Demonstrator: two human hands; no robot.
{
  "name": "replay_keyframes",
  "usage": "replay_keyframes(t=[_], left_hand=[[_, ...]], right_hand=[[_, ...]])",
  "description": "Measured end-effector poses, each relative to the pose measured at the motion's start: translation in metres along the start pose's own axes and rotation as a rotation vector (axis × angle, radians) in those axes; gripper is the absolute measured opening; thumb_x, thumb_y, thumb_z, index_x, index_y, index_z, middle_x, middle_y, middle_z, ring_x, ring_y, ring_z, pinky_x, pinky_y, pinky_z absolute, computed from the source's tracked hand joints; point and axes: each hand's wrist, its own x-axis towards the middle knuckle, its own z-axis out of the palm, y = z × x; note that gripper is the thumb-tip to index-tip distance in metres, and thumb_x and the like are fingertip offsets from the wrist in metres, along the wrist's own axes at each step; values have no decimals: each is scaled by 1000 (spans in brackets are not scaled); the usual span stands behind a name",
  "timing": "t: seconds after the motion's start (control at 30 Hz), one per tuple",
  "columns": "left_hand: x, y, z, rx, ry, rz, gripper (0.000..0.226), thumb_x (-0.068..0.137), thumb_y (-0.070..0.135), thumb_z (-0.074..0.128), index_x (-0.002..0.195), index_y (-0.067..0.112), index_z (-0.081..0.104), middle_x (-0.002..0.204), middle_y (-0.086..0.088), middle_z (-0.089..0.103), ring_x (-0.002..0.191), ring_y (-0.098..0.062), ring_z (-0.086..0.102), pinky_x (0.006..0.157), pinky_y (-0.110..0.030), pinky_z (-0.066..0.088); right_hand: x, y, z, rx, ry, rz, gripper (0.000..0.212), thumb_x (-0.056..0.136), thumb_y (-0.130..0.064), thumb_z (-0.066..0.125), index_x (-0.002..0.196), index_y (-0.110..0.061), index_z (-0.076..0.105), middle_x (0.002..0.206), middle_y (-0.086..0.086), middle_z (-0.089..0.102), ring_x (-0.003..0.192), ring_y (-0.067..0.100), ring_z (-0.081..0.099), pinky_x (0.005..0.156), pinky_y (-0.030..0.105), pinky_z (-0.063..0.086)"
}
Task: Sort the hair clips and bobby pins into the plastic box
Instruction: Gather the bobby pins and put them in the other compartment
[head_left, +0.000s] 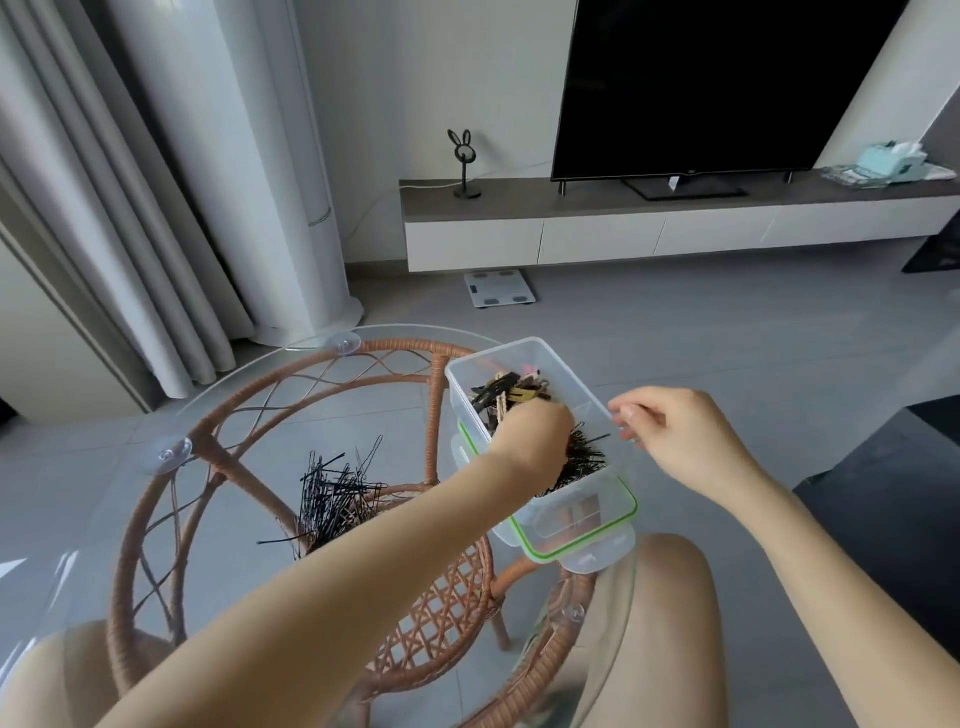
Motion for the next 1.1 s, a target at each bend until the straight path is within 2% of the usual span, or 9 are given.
replay_keyframes(t=[0.2, 0.3, 0.37, 0.47, 0.6, 0.73, 0.9, 1.0, 1.1], left_hand=[[2, -4, 8, 11, -94, 19, 28, 85, 15, 61, 105, -4, 61, 88, -11, 52, 82, -26, 50, 75, -32, 46], [0, -17, -2, -141, -77, 14, 44, 77, 19, 71, 115, -1, 61, 97, -12, 59, 89, -25, 56, 84, -34, 50], [-5, -25, -9, -242, -26, 28, 35, 74, 16, 73, 105, 2, 68, 96, -9, 66, 84, -21, 58, 75, -29, 52], [-11, -32, -13, -293, 59, 22, 16, 77, 14, 71, 89, 4, 74, 91, -8, 73, 72, -16, 57, 55, -14, 40], [-10, -33, -8, -237, 46, 24, 26, 88, 23, 59, 93, 1, 73, 94, -13, 73, 81, -27, 64, 62, -26, 46], [-15, -46, -18, -248, 128, 10, 38, 95, 26, 47, 88, -5, 68, 84, -21, 68, 67, -29, 55, 57, -31, 43], [-55, -122, -21, -304, 430, -186, 36, 96, 29, 42, 96, 6, 71, 102, -10, 72, 92, -28, 65, 79, -36, 52], [-82, -178, -2, -202, 345, -381, 44, 98, 38, 31, 118, 16, 63, 132, 0, 59, 122, -21, 53, 97, -33, 42], [-99, -208, 22, -233, 203, -447, 50, 99, 41, 20, 134, 21, 49, 149, 2, 39, 142, -18, 25, 118, -36, 16]], right_hand=[[-8, -3, -4, -66, -30, -17, 22, 90, -15, 47, 94, -20, 69, 86, -4, 72, 85, 18, 66, 84, 37, 50], [-9, -10, -3, -50, -14, -45, 22, 90, -14, 49, 98, -17, 69, 87, -4, 71, 87, 20, 66, 85, 37, 50], [-9, -16, 0, -38, -10, -71, 22, 90, -15, 50, 100, -16, 69, 87, -2, 71, 87, 19, 66, 85, 37, 50], [-5, -24, 6, -43, -21, -91, 21, 90, -17, 52, 100, -17, 70, 86, -4, 71, 85, 17, 66, 83, 36, 51], [-4, -33, 10, -51, -24, -97, 20, 89, -17, 52, 99, -17, 70, 87, -2, 72, 86, 18, 66, 84, 35, 51], [-6, -39, 16, -10, -4, -109, 20, 88, -14, 54, 98, -16, 70, 89, 0, 73, 85, 17, 67, 85, 40, 52], [-30, -67, 54, 265, -92, -185, 22, 90, -14, 50, 103, -16, 68, 93, 0, 72, 88, 11, 67, 85, 39, 54], [-43, -87, 100, 222, -238, -239, 31, 95, -20, 43, 123, -15, 56, 119, 1, 64, 108, 8, 59, 97, 25, 45], [-31, -97, 150, 161, -328, -207, 42, 97, -24, 37, 138, -12, 38, 143, 3, 42, 131, 14, 40, 107, 24, 30]])
